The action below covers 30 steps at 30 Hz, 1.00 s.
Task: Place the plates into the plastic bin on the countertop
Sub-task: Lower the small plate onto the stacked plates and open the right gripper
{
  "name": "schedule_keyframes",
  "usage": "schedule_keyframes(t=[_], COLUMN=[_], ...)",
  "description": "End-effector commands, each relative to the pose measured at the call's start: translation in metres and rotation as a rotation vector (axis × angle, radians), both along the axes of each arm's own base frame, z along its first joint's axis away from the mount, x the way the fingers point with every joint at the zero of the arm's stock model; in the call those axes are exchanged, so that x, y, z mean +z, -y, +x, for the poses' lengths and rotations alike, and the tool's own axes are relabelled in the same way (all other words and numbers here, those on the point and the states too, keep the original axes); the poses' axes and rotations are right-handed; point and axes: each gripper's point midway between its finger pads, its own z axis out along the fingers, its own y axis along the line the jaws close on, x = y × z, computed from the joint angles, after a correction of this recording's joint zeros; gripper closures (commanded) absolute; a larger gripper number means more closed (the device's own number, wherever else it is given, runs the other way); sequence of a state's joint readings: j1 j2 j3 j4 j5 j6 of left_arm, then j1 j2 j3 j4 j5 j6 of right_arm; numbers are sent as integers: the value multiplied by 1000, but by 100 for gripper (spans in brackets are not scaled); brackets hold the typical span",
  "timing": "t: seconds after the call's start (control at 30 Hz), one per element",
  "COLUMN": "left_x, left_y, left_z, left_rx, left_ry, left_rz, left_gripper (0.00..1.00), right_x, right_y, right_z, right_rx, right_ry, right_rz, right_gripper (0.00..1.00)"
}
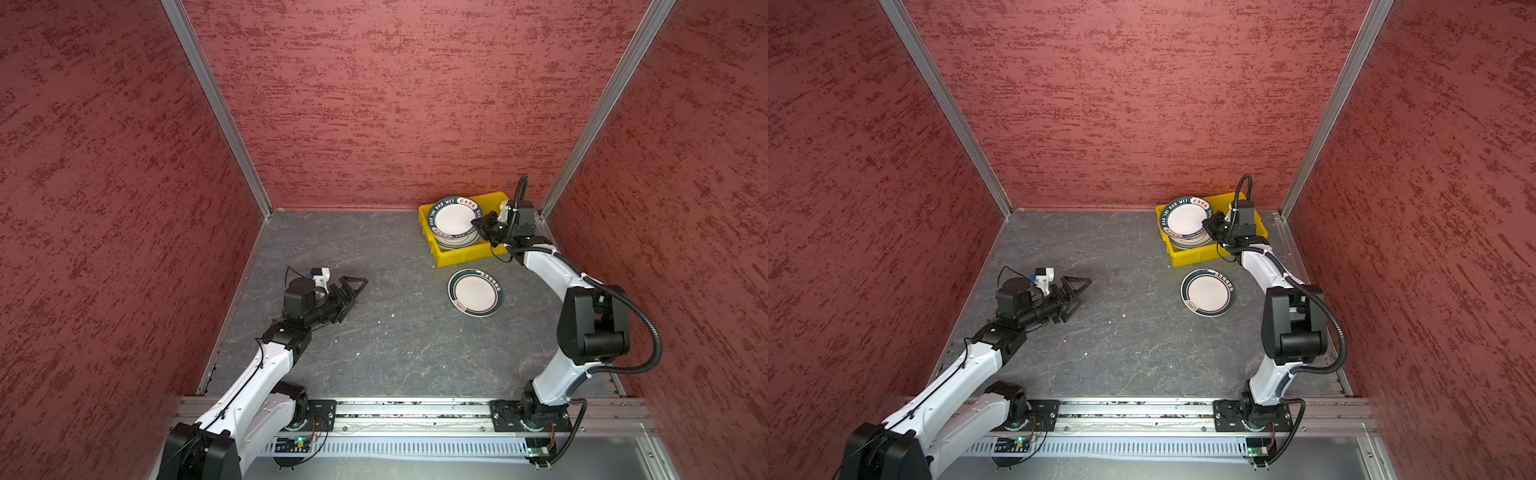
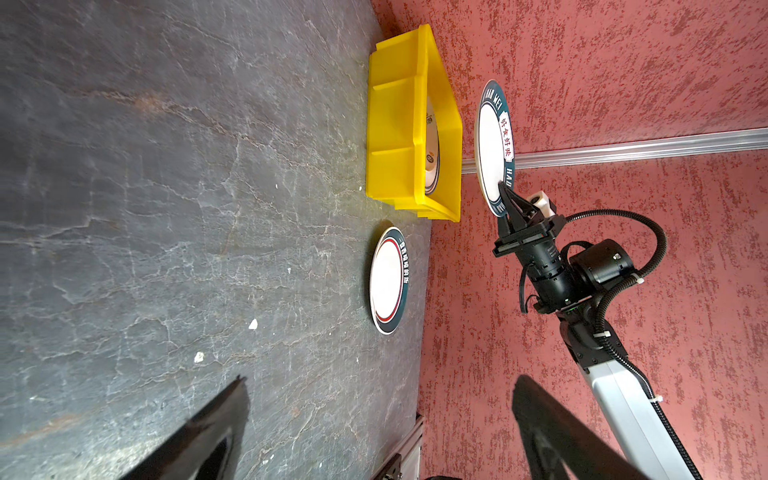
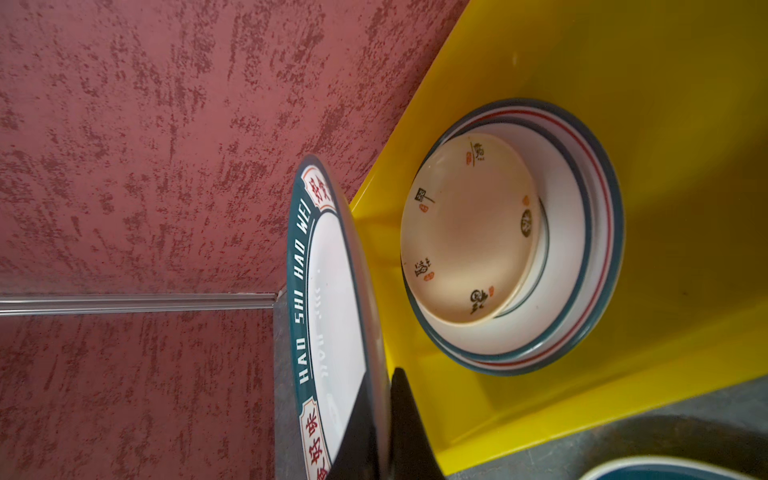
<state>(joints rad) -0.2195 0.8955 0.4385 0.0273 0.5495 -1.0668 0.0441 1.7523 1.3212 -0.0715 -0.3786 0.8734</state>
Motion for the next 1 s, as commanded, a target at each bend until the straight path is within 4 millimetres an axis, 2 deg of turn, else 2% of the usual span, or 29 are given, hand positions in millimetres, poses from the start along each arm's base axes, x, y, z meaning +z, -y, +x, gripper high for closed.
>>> schedule_keyframes(t=[0.0, 0.2, 0.43, 0.97], left_x=[0, -2, -5, -7], left_y=[-1, -1, -1, 0], left_z=[-1, -2, -5, -4], left_rx=[-3, -9, -8, -14], left_ry=[-1, -10, -26, -39], left_rz=[-4, -6, -14, -18], left_gripper=[1, 1, 1, 1], right_x=[4, -9, -39, -78], right_y=[15, 16, 18, 20], right_z=[15, 35, 49, 63], right_rx=[-40, -25, -6, -13], right_ry=[27, 6, -72, -142], right_rz=[-75, -119, -122, -108], right_gripper=[100, 100, 100, 100])
